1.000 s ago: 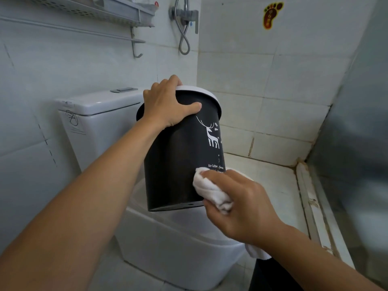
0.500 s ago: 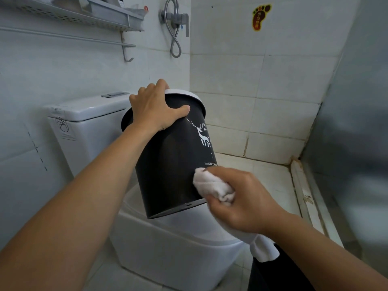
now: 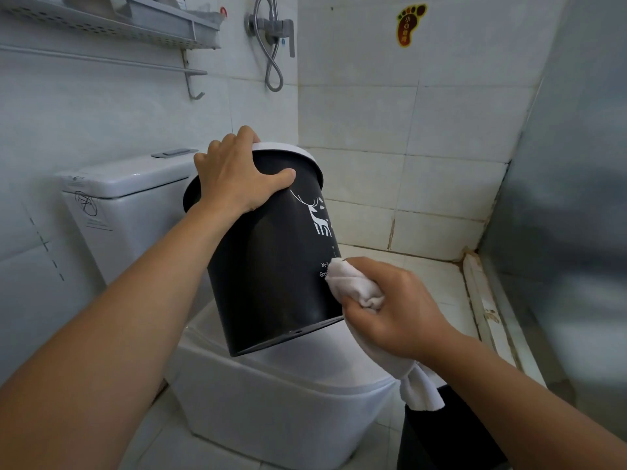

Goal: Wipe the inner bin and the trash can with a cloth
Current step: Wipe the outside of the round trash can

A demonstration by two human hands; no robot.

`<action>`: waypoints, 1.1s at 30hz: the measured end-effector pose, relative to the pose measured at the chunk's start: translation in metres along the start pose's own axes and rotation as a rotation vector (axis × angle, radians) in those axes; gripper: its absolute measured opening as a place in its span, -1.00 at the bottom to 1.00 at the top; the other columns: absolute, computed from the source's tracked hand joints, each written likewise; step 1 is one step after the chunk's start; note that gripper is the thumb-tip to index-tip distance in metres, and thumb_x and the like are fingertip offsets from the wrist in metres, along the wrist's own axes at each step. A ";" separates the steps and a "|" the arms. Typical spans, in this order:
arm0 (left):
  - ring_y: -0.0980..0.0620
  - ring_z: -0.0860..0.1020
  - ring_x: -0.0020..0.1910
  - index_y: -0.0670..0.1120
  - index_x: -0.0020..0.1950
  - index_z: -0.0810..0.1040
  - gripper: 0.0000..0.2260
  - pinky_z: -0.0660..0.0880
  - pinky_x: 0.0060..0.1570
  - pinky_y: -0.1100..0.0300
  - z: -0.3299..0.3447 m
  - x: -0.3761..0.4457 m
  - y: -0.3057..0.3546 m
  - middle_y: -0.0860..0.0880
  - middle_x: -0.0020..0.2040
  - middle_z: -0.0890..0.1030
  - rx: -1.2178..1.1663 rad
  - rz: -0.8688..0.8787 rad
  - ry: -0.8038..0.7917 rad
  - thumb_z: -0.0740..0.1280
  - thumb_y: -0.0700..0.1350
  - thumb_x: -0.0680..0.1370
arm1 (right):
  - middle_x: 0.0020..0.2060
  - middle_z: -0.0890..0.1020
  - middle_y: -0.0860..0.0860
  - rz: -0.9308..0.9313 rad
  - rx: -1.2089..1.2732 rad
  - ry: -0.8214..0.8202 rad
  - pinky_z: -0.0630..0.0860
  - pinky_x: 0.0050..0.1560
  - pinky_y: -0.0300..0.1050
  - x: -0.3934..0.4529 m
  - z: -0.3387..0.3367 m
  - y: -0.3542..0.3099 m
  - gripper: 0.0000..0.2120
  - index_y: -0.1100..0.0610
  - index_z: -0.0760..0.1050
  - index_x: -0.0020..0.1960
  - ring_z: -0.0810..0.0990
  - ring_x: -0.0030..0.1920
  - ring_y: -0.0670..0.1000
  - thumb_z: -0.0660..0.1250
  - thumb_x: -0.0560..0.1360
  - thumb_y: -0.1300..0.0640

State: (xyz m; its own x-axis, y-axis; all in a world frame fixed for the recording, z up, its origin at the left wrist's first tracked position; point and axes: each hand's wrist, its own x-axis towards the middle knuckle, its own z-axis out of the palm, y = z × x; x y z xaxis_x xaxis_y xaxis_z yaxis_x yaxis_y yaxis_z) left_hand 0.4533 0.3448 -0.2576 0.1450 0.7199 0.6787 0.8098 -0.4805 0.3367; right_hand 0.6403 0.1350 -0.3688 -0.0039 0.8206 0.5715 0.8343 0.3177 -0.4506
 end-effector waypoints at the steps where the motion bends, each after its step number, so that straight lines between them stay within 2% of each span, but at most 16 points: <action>1: -0.16 0.46 0.14 0.00 0.16 0.41 -0.40 0.31 0.19 -0.10 0.000 0.000 -0.001 0.01 0.07 0.51 0.003 -0.005 0.001 0.39 0.40 0.36 | -0.24 0.59 -0.13 -0.041 0.025 -0.024 0.53 -0.23 -0.01 -0.001 -0.001 -0.003 -0.78 -0.19 0.51 0.03 0.57 -0.20 -0.05 0.35 0.41 0.05; 3: -0.16 0.47 0.14 0.00 0.15 0.41 -0.40 0.31 0.19 -0.10 0.000 0.000 -0.002 0.01 0.08 0.52 0.003 -0.008 0.007 0.39 0.41 0.36 | -0.18 0.62 -0.15 -0.109 0.044 -0.055 0.54 -0.17 0.00 -0.004 -0.001 -0.009 -0.71 -0.16 0.57 0.12 0.60 -0.14 -0.05 0.40 0.44 0.10; 5: -0.16 0.47 0.14 0.01 0.14 0.40 -0.41 0.31 0.19 -0.10 -0.001 -0.001 -0.001 0.02 0.06 0.51 -0.001 -0.003 0.010 0.39 0.41 0.35 | -0.12 0.63 -0.16 -0.148 0.043 -0.072 0.54 -0.13 -0.08 -0.008 -0.001 -0.014 -0.60 -0.18 0.59 0.23 0.62 -0.10 -0.04 0.45 0.45 0.13; 8: -0.14 0.46 0.13 0.01 0.12 0.40 -0.42 0.31 0.18 -0.09 -0.001 -0.003 -0.001 0.04 0.04 0.50 -0.028 0.018 0.013 0.39 0.40 0.34 | -0.15 0.63 -0.14 -0.143 0.017 -0.075 0.54 -0.16 -0.07 -0.010 -0.001 -0.013 -0.62 -0.22 0.58 0.26 0.61 -0.12 -0.03 0.41 0.47 0.05; 11: -0.12 0.45 0.13 0.01 0.10 0.41 -0.40 0.31 0.20 -0.08 -0.003 -0.006 0.000 0.05 0.05 0.50 -0.103 0.043 0.001 0.36 0.42 0.31 | -0.21 0.62 -0.14 0.003 -0.086 0.013 0.52 -0.22 -0.09 -0.003 -0.003 0.006 -0.71 -0.29 0.55 0.16 0.59 -0.15 -0.08 0.31 0.45 -0.11; 13: -0.12 0.45 0.12 0.00 0.10 0.41 -0.39 0.31 0.20 -0.08 -0.004 -0.008 0.002 0.06 0.04 0.50 -0.123 0.053 0.006 0.35 0.43 0.29 | -0.25 0.61 -0.14 0.107 -0.163 0.041 0.50 -0.26 -0.10 -0.002 0.000 0.018 -0.88 -0.20 0.54 0.01 0.58 -0.18 -0.08 0.33 0.49 -0.14; 15: -0.13 0.45 0.12 0.00 0.10 0.41 -0.38 0.31 0.20 -0.09 -0.004 -0.008 0.004 0.07 0.04 0.49 -0.111 0.052 0.009 0.34 0.43 0.28 | -0.28 0.59 -0.12 0.137 -0.174 0.050 0.50 -0.28 -0.04 -0.005 0.004 0.021 -0.87 -0.12 0.47 -0.09 0.56 -0.22 -0.07 0.33 0.50 -0.15; 17: -0.13 0.45 0.12 0.00 0.09 0.39 -0.38 0.31 0.19 -0.08 -0.004 -0.007 0.004 0.07 0.04 0.48 -0.104 0.042 0.003 0.34 0.43 0.28 | -0.28 0.59 -0.11 0.094 -0.113 0.040 0.50 -0.27 -0.02 -0.008 0.004 0.014 -0.92 -0.15 0.47 -0.07 0.56 -0.22 -0.06 0.33 0.45 -0.08; 20: -0.14 0.46 0.15 0.00 0.12 0.40 -0.39 0.30 0.20 -0.08 -0.003 -0.004 -0.001 0.07 0.05 0.49 -0.092 0.023 0.003 0.37 0.42 0.31 | -0.20 0.64 -0.10 -0.034 0.004 -0.050 0.53 -0.19 -0.02 -0.010 -0.002 -0.005 -0.76 -0.14 0.59 0.08 0.61 -0.15 -0.03 0.36 0.43 0.05; 23: -0.14 0.45 0.15 -0.01 0.13 0.42 -0.39 0.31 0.21 -0.09 -0.002 -0.004 -0.003 0.05 0.07 0.51 -0.094 0.027 0.011 0.38 0.41 0.33 | -0.18 0.64 -0.10 -0.139 0.041 -0.114 0.52 -0.19 -0.03 -0.015 -0.002 -0.016 -0.74 -0.10 0.63 0.12 0.61 -0.16 -0.01 0.39 0.44 0.08; 25: -0.13 0.46 0.14 -0.01 0.13 0.42 -0.39 0.32 0.20 -0.10 -0.002 -0.005 -0.001 0.05 0.07 0.50 -0.081 0.031 0.018 0.38 0.41 0.33 | -0.18 0.64 -0.13 -0.089 -0.024 -0.067 0.53 -0.21 -0.05 -0.012 -0.003 -0.010 -0.73 -0.18 0.60 0.14 0.60 -0.17 -0.06 0.36 0.45 -0.04; 27: -0.13 0.46 0.14 0.00 0.12 0.41 -0.39 0.31 0.20 -0.09 -0.004 -0.007 0.001 0.06 0.06 0.49 -0.076 0.037 0.022 0.36 0.42 0.31 | -0.25 0.62 -0.15 0.027 -0.118 0.013 0.49 -0.28 -0.06 -0.007 -0.004 0.007 -0.87 -0.19 0.55 -0.01 0.56 -0.24 -0.08 0.32 0.46 -0.13; 28: -0.12 0.46 0.14 0.00 0.11 0.40 -0.39 0.31 0.20 -0.08 -0.005 -0.008 0.003 0.06 0.06 0.50 -0.089 0.048 0.020 0.36 0.42 0.31 | -0.31 0.59 -0.14 0.091 -0.161 0.027 0.47 -0.32 -0.06 -0.005 -0.004 0.015 -0.91 -0.15 0.50 -0.10 0.54 -0.28 -0.07 0.34 0.48 -0.14; 29: -0.12 0.46 0.13 0.00 0.11 0.40 -0.39 0.31 0.20 -0.07 -0.005 -0.009 0.006 0.06 0.06 0.51 -0.099 0.064 0.018 0.36 0.42 0.30 | -0.34 0.57 -0.12 0.148 -0.181 0.033 0.47 -0.35 -0.03 -0.005 -0.002 0.021 -0.85 -0.09 0.45 -0.16 0.53 -0.31 -0.06 0.37 0.49 -0.11; 31: -0.12 0.46 0.11 -0.01 0.11 0.42 -0.39 0.31 0.19 -0.06 -0.003 -0.009 0.013 0.05 0.06 0.53 -0.084 0.092 0.028 0.37 0.42 0.31 | -0.36 0.57 -0.06 0.232 -0.128 0.034 0.52 -0.32 0.07 -0.008 0.003 0.028 -0.85 0.00 0.46 -0.16 0.54 -0.32 -0.02 0.39 0.48 -0.02; 33: -0.12 0.47 0.11 0.00 0.10 0.41 -0.40 0.30 0.17 -0.05 -0.001 -0.008 0.017 0.06 0.05 0.51 -0.059 0.083 0.039 0.38 0.41 0.31 | -0.35 0.58 -0.05 0.245 -0.032 0.029 0.54 -0.28 0.09 -0.010 0.002 0.021 -0.93 0.02 0.52 -0.12 0.55 -0.31 -0.01 0.38 0.45 0.06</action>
State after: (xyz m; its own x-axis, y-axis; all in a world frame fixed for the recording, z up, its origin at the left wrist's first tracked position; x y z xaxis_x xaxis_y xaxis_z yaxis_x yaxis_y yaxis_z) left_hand 0.4656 0.3308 -0.2564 0.1867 0.6570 0.7304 0.7609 -0.5670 0.3155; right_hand 0.6567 0.1343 -0.3855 0.2164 0.8573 0.4672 0.8251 0.0952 -0.5569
